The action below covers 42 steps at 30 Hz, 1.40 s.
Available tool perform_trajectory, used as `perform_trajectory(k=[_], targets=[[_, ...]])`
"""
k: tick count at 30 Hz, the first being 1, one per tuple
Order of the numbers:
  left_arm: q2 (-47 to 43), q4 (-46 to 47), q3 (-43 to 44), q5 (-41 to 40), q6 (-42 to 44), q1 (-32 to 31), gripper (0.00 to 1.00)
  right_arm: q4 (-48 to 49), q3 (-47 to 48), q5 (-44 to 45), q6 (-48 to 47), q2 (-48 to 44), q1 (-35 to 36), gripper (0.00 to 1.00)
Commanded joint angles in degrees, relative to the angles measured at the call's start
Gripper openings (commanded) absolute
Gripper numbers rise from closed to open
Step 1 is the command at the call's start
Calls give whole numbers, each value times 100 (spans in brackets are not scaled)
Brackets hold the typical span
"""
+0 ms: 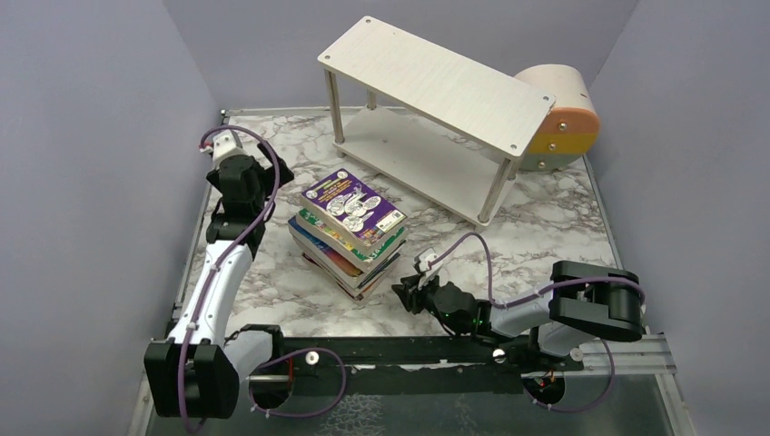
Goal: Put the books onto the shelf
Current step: Adjust the book at the center of the board.
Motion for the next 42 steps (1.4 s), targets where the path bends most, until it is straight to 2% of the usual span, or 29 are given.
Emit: perform_trajectory(k=[1, 8, 18, 22, 31, 34, 42], targets=[[219, 238, -134, 412, -92, 209, 99, -184, -21, 178, 79, -115, 49, 31], [721, 491, -472, 340, -182, 266, 99, -190, 3, 94, 17, -118, 45, 31], [1472, 541, -474, 1355, -349, 325, 99, -214, -73, 66, 26, -289, 46, 31], [1588, 595, -555, 1041, -266, 325, 99, -194, -139, 42, 48, -340, 52, 31], [1626, 1234, -1312, -6, -188, 314, 98, -42, -100, -157, 68, -80, 46, 31], [1808, 1267, -1350, -74, -152, 317, 98, -53, -63, -259, 74, -74, 49, 31], [2131, 994, -985, 338, -60, 316, 98, -235, -20, -217, 37, -185, 50, 31]])
